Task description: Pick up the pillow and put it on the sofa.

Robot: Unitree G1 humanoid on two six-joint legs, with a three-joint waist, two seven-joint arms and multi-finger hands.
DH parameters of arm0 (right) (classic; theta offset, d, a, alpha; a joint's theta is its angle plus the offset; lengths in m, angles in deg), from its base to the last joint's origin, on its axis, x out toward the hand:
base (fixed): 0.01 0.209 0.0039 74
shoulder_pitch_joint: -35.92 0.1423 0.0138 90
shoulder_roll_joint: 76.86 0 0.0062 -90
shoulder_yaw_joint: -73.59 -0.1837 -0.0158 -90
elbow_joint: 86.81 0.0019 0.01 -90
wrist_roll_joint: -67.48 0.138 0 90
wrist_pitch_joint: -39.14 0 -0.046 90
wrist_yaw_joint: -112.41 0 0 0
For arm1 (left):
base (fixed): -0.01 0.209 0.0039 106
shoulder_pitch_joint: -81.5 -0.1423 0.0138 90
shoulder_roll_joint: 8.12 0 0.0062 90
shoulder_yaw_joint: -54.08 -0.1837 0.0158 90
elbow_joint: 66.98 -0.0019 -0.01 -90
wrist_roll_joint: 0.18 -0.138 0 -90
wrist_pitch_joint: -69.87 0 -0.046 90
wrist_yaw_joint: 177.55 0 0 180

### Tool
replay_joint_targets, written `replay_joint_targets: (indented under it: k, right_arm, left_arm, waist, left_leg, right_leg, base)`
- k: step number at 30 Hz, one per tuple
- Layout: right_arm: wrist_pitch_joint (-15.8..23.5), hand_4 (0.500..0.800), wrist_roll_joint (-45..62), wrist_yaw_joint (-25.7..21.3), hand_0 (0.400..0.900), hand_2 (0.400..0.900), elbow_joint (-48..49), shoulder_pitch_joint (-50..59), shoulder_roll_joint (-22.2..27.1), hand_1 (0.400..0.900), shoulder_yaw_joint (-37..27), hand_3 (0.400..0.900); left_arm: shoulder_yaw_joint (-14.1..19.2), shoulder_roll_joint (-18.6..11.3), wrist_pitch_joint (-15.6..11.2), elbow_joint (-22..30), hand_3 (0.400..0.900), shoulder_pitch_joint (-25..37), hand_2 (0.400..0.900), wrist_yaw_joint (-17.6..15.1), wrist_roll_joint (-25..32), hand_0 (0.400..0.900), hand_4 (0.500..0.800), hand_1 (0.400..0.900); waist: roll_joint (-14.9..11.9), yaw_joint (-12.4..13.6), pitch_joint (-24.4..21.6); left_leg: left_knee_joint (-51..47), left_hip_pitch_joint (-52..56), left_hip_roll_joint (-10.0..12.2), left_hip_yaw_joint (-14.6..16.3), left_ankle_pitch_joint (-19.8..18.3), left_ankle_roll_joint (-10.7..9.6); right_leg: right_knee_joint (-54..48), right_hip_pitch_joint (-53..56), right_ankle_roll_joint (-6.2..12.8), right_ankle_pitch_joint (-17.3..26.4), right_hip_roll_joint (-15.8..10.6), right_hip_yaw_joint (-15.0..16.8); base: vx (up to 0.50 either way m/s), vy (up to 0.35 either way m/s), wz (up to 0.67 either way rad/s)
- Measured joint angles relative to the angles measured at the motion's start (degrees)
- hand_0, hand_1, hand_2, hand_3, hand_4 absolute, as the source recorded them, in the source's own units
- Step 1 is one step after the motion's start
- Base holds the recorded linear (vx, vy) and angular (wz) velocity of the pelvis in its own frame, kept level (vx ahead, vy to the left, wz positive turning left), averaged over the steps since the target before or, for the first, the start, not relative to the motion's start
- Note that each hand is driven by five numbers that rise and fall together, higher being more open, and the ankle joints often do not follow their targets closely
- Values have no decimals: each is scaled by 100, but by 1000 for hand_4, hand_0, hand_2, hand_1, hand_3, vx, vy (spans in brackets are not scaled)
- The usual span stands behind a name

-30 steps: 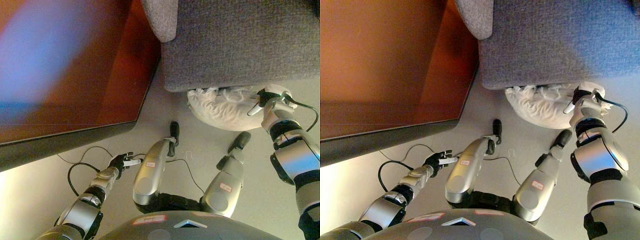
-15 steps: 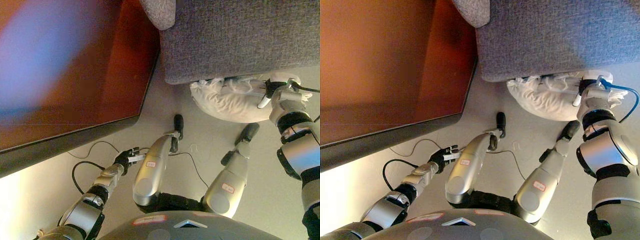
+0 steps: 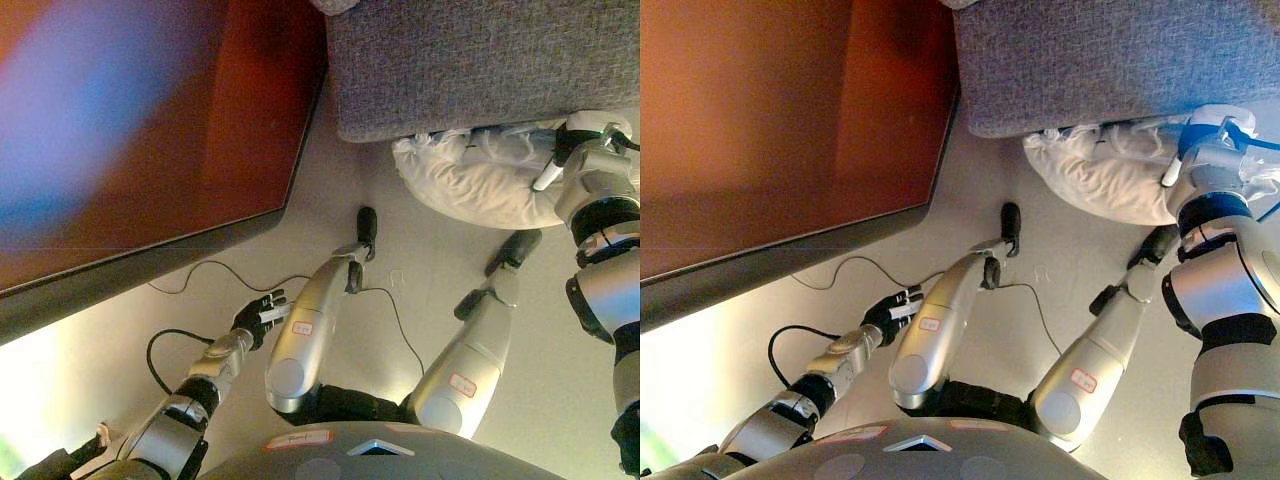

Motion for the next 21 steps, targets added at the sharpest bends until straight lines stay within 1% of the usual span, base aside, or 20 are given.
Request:
replay_joint_targets:
  k: [2,3,4,5,6,9,13,16,18,21]
  right_arm:
    - [-33,800,114,12,900,900,-36,159,53,900,0,900]
    - [-98,800,133,103,900,900,-48,281,96,900,0,900]
    - [-110,785,161,163,875,875,-51,318,150,875,0,875]
    - [-110,500,191,199,400,400,-74,341,174,400,1,400]
    - [-109,500,382,369,400,400,-131,453,217,400,17,400]
    - [-87,500,670,496,400,400,-139,491,279,400,41,400]
    - [138,500,966,488,400,400,-182,488,370,400,40,400]
    - [341,500,1105,487,400,400,-187,483,373,400,41,400]
    - [504,500,1252,494,400,400,-187,477,334,400,40,400]
    - [581,500,1255,516,400,400,-186,472,310,400,41,400]
  left_arm:
    - [11,-2,-17,61,900,-80,900,-11,114,900,800,900]
    - [12,-2,-44,154,900,-160,900,-13,159,900,800,900]
    - [10,-2,-48,209,900,-180,900,-13,159,900,800,900]
    - [5,-2,-49,234,900,-186,900,-12,160,900,800,900]
    - [14,-4,-73,278,900,-227,900,-16,167,900,800,900]
    - [14,-4,-66,385,900,-279,900,-9,177,900,800,900]
    - [35,-4,-122,438,900,-290,900,47,201,900,800,900]
    - [42,-6,-125,453,900,-290,900,67,283,900,800,900]
    - [46,-12,-105,556,900,-301,900,66,324,900,800,900]
    - [47,-15,-94,689,900,-301,900,66,328,900,800,900]
  waist:
    - [16,13,-11]
    - [26,41,-18]
    - [26,95,-19]
    - [29,133,-20]
    - [29,163,-20]
    - [29,219,-20]
    - [29,268,-21]
    - [29,272,-21]
    - [29,276,-21]
    - [29,278,-21]
  left_leg:
    - [-20,-188,-5,-16,50,-25]
    - [-16,-340,-8,-29,89,-43]
    - [-16,-401,-12,-23,125,-21]
    - [-15,-431,-14,-24,133,-24]
    - [-16,-494,-13,-43,160,-30]
    - [-19,-506,-7,-47,164,-34]
    - [-23,-519,20,-44,165,-48]
    - [-31,-520,64,-44,167,-70]
    - [-40,-519,102,-46,172,-90]
    - [-30,-512,127,-50,175,-102]
  right_leg:
    - [46,-203,1,-1,-5,-2]
    - [97,-373,-1,1,-4,2]
    - [125,-455,-2,2,-4,8]
    - [146,-498,-2,2,-4,10]
    - [196,-573,-24,19,-2,12]
    - [226,-603,-26,20,-1,15]
    - [225,-623,-28,22,30,14]
    - [203,-623,-30,25,82,14]
    - [188,-618,-29,29,118,-9]
    - [177,-599,-24,44,144,-19]
  base:
    - [-34,6,7]
    - [-18,2,5]
    - [-10,2,4]
    - [0,0,0]
    - [0,0,0]
    - [8,4,-5]
    - [9,-9,-7]
    - [10,-29,-10]
    - [15,-15,-10]
    - [19,-35,-5]
